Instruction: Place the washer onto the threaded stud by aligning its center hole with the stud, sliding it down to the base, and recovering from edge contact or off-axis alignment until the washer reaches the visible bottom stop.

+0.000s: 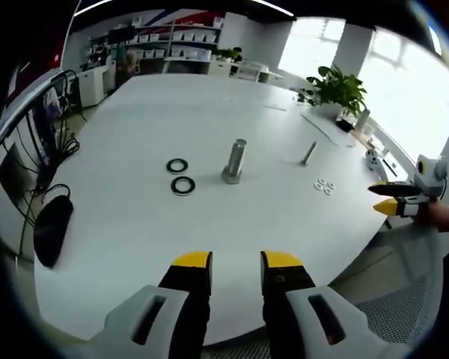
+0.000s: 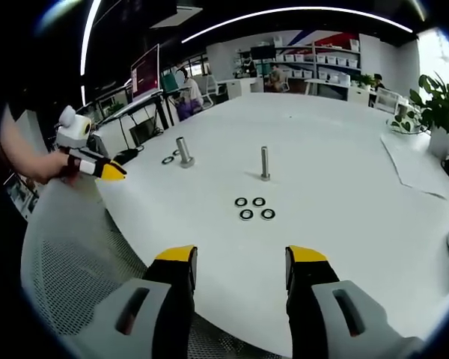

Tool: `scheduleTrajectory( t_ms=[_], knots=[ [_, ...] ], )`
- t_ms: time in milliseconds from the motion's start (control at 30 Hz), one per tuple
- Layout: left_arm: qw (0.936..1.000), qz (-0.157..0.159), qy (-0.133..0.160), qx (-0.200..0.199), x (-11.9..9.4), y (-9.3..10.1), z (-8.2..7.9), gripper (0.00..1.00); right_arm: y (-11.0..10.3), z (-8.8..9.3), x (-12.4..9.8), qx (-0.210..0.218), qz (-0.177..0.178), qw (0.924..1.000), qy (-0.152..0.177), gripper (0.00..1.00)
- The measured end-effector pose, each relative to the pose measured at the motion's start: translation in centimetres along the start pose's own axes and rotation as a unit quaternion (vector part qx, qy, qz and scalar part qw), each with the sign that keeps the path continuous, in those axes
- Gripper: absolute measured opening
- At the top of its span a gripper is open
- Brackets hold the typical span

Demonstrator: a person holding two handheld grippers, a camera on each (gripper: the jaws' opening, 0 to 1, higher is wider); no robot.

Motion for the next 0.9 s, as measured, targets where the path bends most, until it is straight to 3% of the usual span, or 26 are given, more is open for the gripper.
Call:
scheduleTrajectory(
  t_ms=[567, 900],
  knots=[
    [0.9999, -0.007, 0.004, -0.008, 2.9, -2.0, -3.6, 0.30, 0.1, 0.0, 0.0, 0.004, 0.001, 1.0000, 0.000, 0.50],
    [0.9976, 0.007, -0.032, 0.060, 5.4, -2.9, -5.9, 0.31, 0.2, -0.1, -0.1, 0.010, 0.005, 0.9999, 0.006, 0.50]
  ],
)
Point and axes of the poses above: the point that each gripper's makers call its tool centre point, and the gripper's own axes: x roughly forward along the fingers, y roughly to its right, z roughly out of its underside, the point moved 8 cm from there along -x, roughly backward along the fingers, and after that the axes turned 6 degrees about y, right-handed, at the moved point
